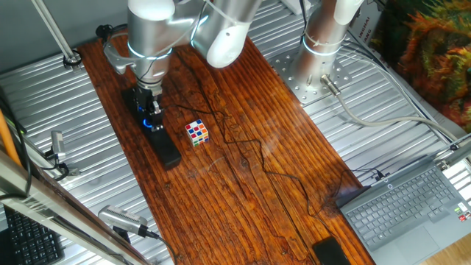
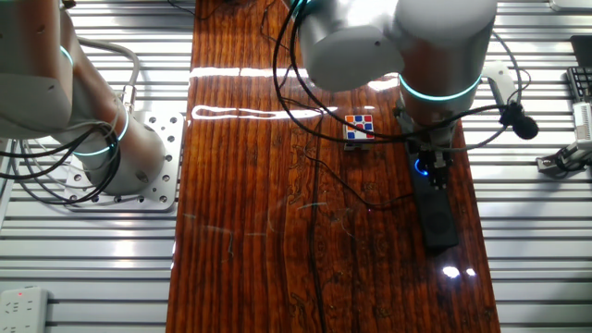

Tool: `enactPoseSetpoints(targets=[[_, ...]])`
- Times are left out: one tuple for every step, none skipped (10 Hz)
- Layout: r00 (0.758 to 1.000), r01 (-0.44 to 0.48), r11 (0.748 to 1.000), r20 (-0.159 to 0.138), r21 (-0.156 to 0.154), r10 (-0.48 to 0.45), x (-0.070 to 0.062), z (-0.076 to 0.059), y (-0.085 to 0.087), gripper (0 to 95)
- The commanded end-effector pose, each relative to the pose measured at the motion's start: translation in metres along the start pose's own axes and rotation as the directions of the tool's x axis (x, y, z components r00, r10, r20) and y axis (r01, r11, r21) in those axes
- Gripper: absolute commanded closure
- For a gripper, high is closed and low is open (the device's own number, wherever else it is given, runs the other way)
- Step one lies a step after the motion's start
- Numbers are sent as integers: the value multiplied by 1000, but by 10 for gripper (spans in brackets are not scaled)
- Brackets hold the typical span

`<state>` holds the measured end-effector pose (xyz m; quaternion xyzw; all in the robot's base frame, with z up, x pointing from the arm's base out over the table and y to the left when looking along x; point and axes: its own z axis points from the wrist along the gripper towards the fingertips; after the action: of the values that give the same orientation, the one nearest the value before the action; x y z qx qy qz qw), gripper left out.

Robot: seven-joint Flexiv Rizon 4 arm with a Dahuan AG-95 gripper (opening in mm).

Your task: Turn the knob to increase the volume of the speaker

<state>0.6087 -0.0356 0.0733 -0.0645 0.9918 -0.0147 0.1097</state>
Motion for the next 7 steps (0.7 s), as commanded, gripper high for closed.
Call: enactPoseSetpoints(targets=[[998,20,1000,-59,-8,-21,-1,-7,3,190],[997,34,999,-76,-4,-34,-2,-12,6,190],[996,47,999,-79,-2,-47,-3,-14,7,190],[995,62,998,-82,-3,-62,-3,-14,7,190],[994,75,997,-81,1,-75,-4,-14,7,190],[992,93,996,-81,7,-92,-4,-14,7,190],[990,118,993,-79,12,-116,-4,-14,7,190]])
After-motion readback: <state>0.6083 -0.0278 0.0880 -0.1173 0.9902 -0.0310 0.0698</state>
